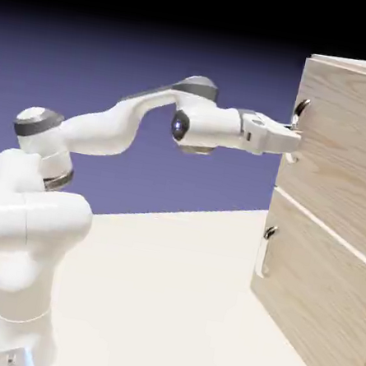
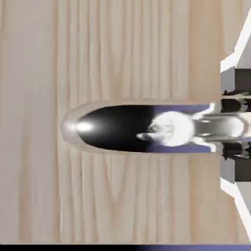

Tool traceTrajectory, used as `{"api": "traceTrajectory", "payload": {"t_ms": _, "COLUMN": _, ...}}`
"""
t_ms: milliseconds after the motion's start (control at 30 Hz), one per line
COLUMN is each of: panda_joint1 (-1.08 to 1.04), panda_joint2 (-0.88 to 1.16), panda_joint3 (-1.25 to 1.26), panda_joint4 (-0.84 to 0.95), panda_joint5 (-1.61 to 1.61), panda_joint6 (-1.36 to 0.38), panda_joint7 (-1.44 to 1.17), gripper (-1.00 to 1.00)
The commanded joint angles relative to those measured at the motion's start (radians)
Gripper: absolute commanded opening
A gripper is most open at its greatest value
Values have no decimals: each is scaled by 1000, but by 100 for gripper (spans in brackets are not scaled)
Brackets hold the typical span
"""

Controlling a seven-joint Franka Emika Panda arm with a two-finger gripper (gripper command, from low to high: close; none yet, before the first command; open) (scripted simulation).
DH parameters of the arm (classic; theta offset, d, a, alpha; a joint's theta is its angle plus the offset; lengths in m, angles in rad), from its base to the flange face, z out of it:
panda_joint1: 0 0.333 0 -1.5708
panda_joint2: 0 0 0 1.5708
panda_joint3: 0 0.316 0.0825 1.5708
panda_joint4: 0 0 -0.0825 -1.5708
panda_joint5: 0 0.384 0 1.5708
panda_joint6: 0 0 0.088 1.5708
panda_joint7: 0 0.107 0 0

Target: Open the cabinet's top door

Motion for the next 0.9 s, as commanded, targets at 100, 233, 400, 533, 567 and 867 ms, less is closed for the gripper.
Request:
{"api": "traceTrajectory", "payload": {"t_ms": 100, "panda_joint1": 74, "panda_joint2": -8, "panda_joint3": -58, "panda_joint4": -145, "panda_joint5": 1, "panda_joint6": -165, "panda_joint7": -72, "gripper": -100}}
{"api": "traceTrajectory", "payload": {"t_ms": 233, "panda_joint1": 124, "panda_joint2": -24, "panda_joint3": -132, "panda_joint4": -272, "panda_joint5": -28, "panda_joint6": -339, "panda_joint7": -136, "gripper": -100}}
{"api": "traceTrajectory", "payload": {"t_ms": 400, "panda_joint1": 141, "panda_joint2": -54, "panda_joint3": -241, "panda_joint4": -393, "panda_joint5": -99, "panda_joint6": -557, "panda_joint7": -206, "gripper": -100}}
{"api": "traceTrajectory", "payload": {"t_ms": 533, "panda_joint1": 118, "panda_joint2": -89, "panda_joint3": -335, "panda_joint4": -458, "panda_joint5": -179, "panda_joint6": -731, "panda_joint7": -261, "gripper": -100}}
{"api": "traceTrajectory", "payload": {"t_ms": 567, "panda_joint1": 107, "panda_joint2": -100, "panda_joint3": -359, "panda_joint4": -470, "panda_joint5": -201, "panda_joint6": -774, "panda_joint7": -275, "gripper": -100}}
{"api": "traceTrajectory", "payload": {"t_ms": 867, "panda_joint1": -59, "panda_joint2": -261, "panda_joint3": -556, "panda_joint4": -500, "panda_joint5": -448, "panda_joint6": -1166, "panda_joint7": -429, "gripper": -100}}
